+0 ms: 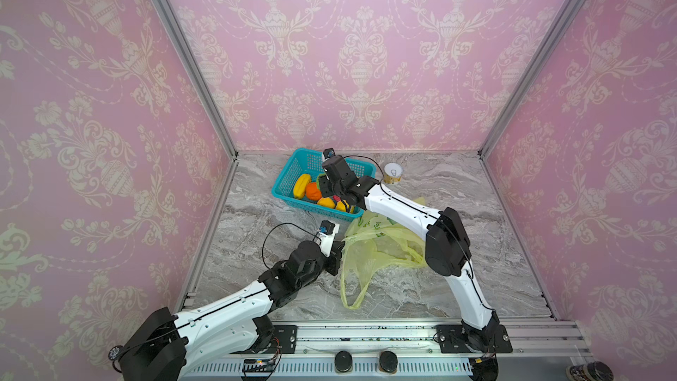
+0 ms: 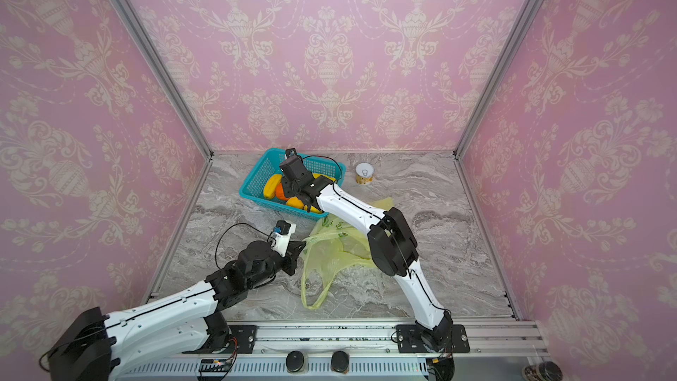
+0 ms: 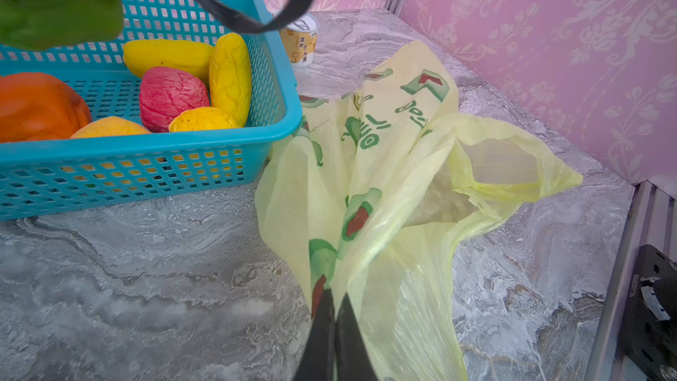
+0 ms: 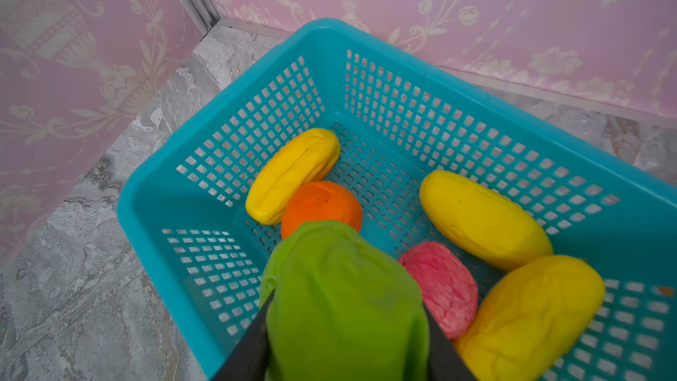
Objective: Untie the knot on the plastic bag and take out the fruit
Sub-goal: 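Carry the green fruit with the right gripper over the teal basket, then lower the green fruit into the basket and open the right gripper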
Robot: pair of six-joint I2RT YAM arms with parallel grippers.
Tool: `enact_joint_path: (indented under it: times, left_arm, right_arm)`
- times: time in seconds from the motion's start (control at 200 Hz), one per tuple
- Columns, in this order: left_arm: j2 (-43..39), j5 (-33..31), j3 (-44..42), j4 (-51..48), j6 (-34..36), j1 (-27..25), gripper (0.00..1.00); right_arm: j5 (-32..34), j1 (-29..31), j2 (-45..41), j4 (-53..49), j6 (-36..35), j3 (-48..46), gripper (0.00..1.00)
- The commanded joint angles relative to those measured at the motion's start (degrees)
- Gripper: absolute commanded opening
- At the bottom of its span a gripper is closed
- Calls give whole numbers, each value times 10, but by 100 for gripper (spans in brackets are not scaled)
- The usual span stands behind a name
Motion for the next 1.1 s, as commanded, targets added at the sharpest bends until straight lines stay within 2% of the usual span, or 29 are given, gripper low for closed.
enact_joint_path:
  times: [0.0,0.145,0.32,0.405,0.645,0.736,0.796,0.876,0.981,1.096]
  left_arm:
    - [1,-12,12,-2,-1,-3,0]
    - [2,-12,12,-1,0,-3,0]
    - [3,-10,12,-1,-1,-3,0]
    - [3,-11,12,0,-1,-3,0]
    - [6,-12,13,1,-1,-3,0]
    - [9,-13,14,2,1,-3,0]
    - [12,-17,16,2,1,-3,0]
    - [22,-22,21,3,2,-3,0]
    - [44,-24,37,2,1,-3,0]
    - [80,-26,61,5,-4,-3,0]
  right_arm:
    - [-19,-5,72,-141,-22,118,29]
    - [-26,-11,138,-182,-26,217,33]
    - [-54,-24,150,-163,-18,210,36]
    - [-69,-29,154,-158,-16,205,40]
    - [-65,-34,160,-155,-18,205,66]
    - [-55,-35,154,-157,-17,204,84]
    - [-54,-35,139,-156,-23,199,93]
    - [-55,-35,104,-150,-31,178,98]
    - [-46,-32,31,-142,-43,131,100]
    - [-28,-31,-84,-104,-59,21,100]
